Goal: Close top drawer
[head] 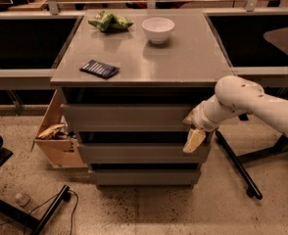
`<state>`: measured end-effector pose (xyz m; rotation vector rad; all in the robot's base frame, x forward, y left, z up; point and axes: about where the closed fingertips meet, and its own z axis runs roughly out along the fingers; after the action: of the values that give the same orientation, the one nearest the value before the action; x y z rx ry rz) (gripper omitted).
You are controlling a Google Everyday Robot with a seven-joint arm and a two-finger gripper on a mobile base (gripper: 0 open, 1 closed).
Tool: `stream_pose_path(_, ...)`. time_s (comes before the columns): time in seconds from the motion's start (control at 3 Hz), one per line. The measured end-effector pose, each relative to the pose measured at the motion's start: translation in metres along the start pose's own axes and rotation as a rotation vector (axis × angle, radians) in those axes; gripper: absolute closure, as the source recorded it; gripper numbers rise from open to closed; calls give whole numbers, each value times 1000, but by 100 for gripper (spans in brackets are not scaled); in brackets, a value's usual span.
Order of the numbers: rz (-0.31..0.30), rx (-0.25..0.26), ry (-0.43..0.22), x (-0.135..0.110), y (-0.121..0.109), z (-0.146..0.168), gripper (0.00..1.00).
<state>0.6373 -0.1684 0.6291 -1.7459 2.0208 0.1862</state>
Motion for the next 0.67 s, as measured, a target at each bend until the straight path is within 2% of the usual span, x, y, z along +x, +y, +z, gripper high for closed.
stream_pose_path(0.33, 0, 0, 0, 0, 0, 0, 19)
stream_pose_path(0.67, -2, 1, 4, -1, 4, -3, 50)
